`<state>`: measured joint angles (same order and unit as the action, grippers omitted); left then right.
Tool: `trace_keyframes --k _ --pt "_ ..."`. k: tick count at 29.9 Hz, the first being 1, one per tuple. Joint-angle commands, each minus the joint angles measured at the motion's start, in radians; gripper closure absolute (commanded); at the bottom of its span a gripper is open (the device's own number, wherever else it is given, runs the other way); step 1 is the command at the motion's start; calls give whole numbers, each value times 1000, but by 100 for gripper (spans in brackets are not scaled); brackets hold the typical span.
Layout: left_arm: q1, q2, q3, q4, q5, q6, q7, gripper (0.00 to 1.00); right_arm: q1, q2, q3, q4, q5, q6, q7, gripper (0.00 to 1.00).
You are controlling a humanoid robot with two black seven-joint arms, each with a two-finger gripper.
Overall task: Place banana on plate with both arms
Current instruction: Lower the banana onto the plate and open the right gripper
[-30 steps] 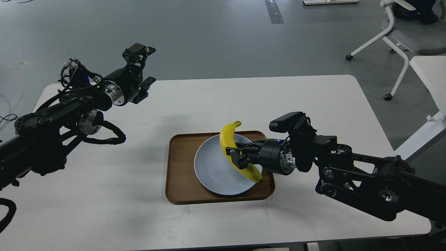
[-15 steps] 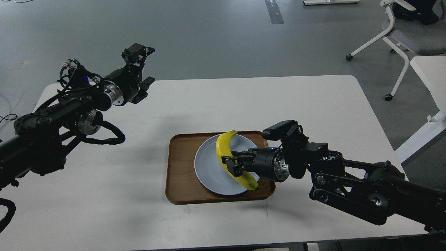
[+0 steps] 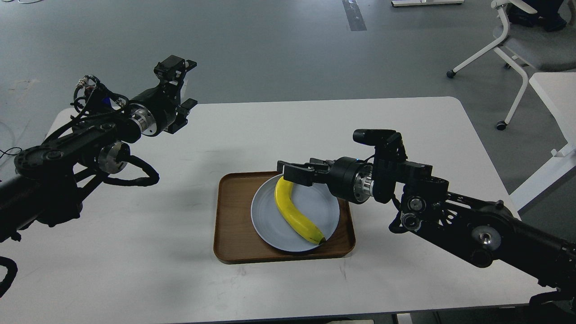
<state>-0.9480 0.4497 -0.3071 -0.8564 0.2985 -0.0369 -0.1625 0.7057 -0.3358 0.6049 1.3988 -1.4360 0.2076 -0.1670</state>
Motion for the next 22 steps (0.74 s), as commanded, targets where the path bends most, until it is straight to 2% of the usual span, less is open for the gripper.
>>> trace_keyframes --k 1,2,6,9,10,13,14,19,22 --pt "2 6 -20 -44 -21 -6 11 2 23 -8 145 -86 213 0 0 1" --pt "3 13 -23 -58 -22 -8 11 2 23 -9 176 -104 271 0 0 1" --pt "60 43 -116 -165 -93 -14 14 2 9 -32 347 -198 770 16 0 0" --pt "119 61 -208 -220 -133 -41 31 2 -47 -23 473 -233 908 24 -2 0" --pt "139 69 -231 -231 -134 -58 38 2 -67 -19 504 -239 910 32 -3 0" --pt "241 86 -316 -279 -136 -167 63 2 -124 1 587 -264 914 148 -3 0" --pt "241 86 -316 -279 -136 -167 63 2 -124 1 587 -264 914 148 -3 0" --pt "265 67 -345 -273 -134 -170 26 2 -137 34 601 -305 910 150 1 0" --pt "267 50 -345 -265 -133 -169 -21 2 -127 69 599 -320 913 122 3 0"
